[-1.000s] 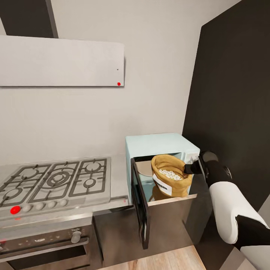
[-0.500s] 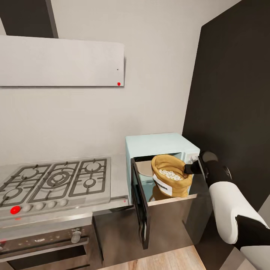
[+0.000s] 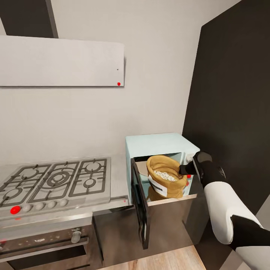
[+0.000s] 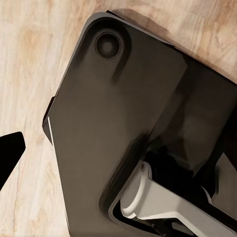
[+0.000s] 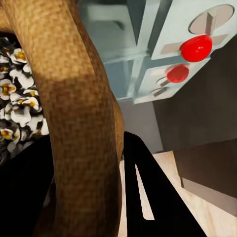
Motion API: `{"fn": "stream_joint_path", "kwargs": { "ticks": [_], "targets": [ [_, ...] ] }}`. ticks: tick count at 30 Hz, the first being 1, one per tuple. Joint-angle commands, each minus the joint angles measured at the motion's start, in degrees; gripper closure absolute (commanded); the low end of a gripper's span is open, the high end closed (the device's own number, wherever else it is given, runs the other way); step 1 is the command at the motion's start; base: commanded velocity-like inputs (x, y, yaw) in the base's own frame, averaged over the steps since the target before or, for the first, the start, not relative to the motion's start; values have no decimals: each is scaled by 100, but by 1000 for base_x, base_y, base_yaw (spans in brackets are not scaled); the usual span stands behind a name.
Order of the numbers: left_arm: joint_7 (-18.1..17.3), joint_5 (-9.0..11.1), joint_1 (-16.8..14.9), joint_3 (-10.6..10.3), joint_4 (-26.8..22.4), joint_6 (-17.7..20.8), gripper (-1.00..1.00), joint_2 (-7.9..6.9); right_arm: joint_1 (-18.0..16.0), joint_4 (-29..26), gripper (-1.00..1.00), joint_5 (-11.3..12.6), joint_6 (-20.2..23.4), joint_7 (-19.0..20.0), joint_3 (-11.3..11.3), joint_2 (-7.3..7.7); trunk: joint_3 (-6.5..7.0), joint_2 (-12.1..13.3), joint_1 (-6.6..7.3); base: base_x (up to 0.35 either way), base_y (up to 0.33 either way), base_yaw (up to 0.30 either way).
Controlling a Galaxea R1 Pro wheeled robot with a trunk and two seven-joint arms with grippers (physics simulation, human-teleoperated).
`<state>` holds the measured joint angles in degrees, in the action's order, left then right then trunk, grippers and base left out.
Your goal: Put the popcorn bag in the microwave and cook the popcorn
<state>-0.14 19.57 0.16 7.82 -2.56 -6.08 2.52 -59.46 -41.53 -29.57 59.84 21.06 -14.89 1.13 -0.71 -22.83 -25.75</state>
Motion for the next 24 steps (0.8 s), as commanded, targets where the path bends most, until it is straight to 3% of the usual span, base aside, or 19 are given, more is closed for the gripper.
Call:
{"fn": "stream_joint_path", "kwargs": {
  "ticks": [1,13,24],
  "targets": [
    [-3,-6,2,44,-8,-7,-100,2,-4,0,100,-57,15,56,-14,-5,-7,-8,-3,0,0,0],
    [-4,-4,2,44,-14,-7,-100,-2,-4,13,100,-90,-13,48,-31,1,-7,-8,-3,0,0,0],
    [-4,3,2,43,-16,-7,-100,-6,-4,14,100,-113,-16,39,-32,-1,-7,-8,-3,138,0,0]
  ]
}}
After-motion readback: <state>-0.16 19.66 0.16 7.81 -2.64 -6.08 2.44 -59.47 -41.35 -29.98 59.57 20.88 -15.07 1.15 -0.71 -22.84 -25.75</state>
